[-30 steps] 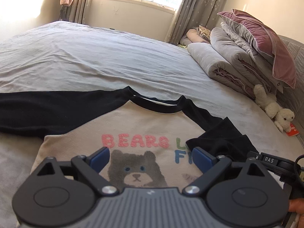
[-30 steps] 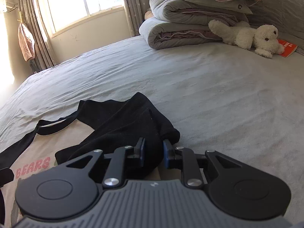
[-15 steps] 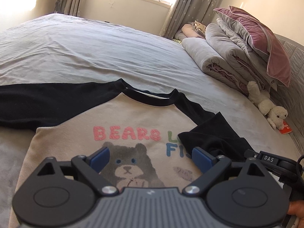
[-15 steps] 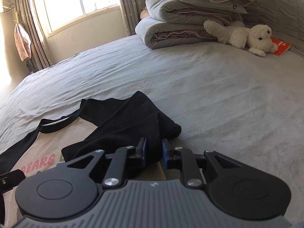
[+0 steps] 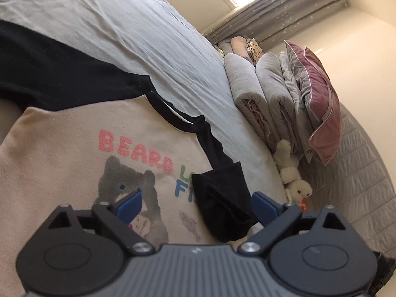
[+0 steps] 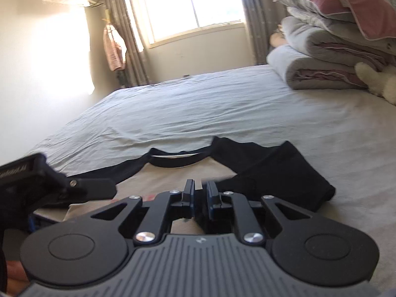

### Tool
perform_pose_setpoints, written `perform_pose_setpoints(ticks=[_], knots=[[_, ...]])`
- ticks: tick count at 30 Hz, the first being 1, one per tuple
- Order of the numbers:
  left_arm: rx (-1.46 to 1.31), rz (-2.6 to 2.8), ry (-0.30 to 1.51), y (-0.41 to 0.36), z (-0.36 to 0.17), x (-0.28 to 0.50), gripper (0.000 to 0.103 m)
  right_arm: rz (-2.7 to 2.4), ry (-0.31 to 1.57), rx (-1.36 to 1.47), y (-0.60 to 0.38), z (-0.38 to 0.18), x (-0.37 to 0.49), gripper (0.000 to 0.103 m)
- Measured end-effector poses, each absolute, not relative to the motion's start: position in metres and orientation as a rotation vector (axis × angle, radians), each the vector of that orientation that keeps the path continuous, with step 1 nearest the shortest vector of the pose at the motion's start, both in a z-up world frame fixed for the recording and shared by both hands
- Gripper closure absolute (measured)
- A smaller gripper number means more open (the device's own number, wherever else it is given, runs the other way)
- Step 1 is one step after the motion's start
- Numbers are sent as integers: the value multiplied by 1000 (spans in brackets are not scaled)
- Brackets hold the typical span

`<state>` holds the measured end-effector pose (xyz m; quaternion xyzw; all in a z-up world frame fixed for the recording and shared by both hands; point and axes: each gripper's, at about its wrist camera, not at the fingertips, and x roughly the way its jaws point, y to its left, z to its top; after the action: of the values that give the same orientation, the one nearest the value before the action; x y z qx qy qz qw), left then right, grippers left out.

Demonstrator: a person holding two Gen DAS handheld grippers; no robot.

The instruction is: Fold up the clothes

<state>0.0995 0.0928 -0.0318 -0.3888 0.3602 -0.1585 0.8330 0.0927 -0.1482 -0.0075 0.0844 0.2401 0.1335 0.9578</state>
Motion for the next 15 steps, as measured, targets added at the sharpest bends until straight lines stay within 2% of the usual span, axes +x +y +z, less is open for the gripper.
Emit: perform_pose_setpoints(ticks=[9, 15], knots=[[-998, -351, 797, 109, -52, 98, 6, 531, 561, 89, -109, -21, 87, 90], [-982, -350, 836, 104, -57, 101, 6, 551, 555, -30, -94, -20, 79, 90]])
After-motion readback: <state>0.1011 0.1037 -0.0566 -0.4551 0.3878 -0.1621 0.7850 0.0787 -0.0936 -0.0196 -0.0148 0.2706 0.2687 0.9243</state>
